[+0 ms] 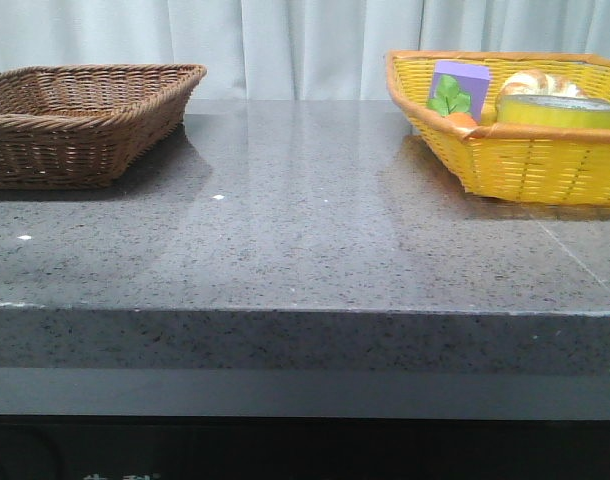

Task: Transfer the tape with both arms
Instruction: 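Reach the right gripper into the yellow basket and grasp the tape roll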

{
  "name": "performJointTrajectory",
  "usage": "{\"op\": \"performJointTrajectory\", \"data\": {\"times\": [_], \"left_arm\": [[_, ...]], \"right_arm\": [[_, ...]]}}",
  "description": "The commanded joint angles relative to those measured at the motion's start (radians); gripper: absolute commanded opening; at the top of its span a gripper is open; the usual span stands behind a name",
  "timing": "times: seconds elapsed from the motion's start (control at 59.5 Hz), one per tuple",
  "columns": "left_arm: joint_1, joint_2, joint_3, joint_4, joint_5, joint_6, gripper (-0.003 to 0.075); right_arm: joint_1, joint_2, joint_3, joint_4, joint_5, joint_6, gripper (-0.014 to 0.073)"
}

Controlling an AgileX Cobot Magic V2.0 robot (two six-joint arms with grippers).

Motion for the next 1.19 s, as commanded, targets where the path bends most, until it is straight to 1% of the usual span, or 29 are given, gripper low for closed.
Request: {"op": "performJointTrajectory", "data": {"times": [0.0,0.134,0.319,0.42,0.605,0.689,0.806,0.89,0.974,1.176], "left_arm": [[-0.045,-0.004,-0.033,-0.009,-0.073,0.001,0.0545],[-0.082,-0.004,-0.033,-0.009,-0.073,0.001,0.0545],[-0.087,-0.004,-0.033,-0.009,-0.073,0.001,0.0545],[-0.087,-0.004,-0.033,-0.009,-0.073,0.001,0.0545],[-0.087,-0.004,-0.033,-0.009,-0.073,0.001,0.0545],[-0.087,-0.004,-0.033,-0.009,-0.073,0.001,0.0545],[-0.087,-0.004,-0.033,-0.009,-0.073,0.001,0.0545],[-0.087,-0.004,-0.033,-0.009,-0.073,0.001,0.0545],[-0.087,-0.004,-0.033,-0.009,-0.073,0.001,0.0545],[-0.087,-0.004,-0.033,-0.009,-0.073,0.001,0.0545]], "right_arm": [[-0.006,0.056,-0.126,0.0,0.034,0.002,0.052],[-0.014,0.178,-0.253,0.013,0.117,0.002,0.052],[-0.035,0.306,-0.379,0.068,0.171,0.002,0.052],[-0.037,0.357,-0.419,0.079,0.184,0.002,0.0519],[-0.037,0.43,-0.445,0.093,0.187,0.002,0.0517],[-0.037,0.449,-0.447,0.093,0.188,0.002,0.0463],[-0.037,0.459,-0.449,0.101,0.194,0.002,0.0274],[-0.037,0.459,-0.45,0.103,0.195,0.002,0.0171],[-0.037,0.454,-0.461,0.103,0.207,0.002,0.0132],[-0.037,0.446,-0.542,0.103,0.277,0.002,0.0131]]}}
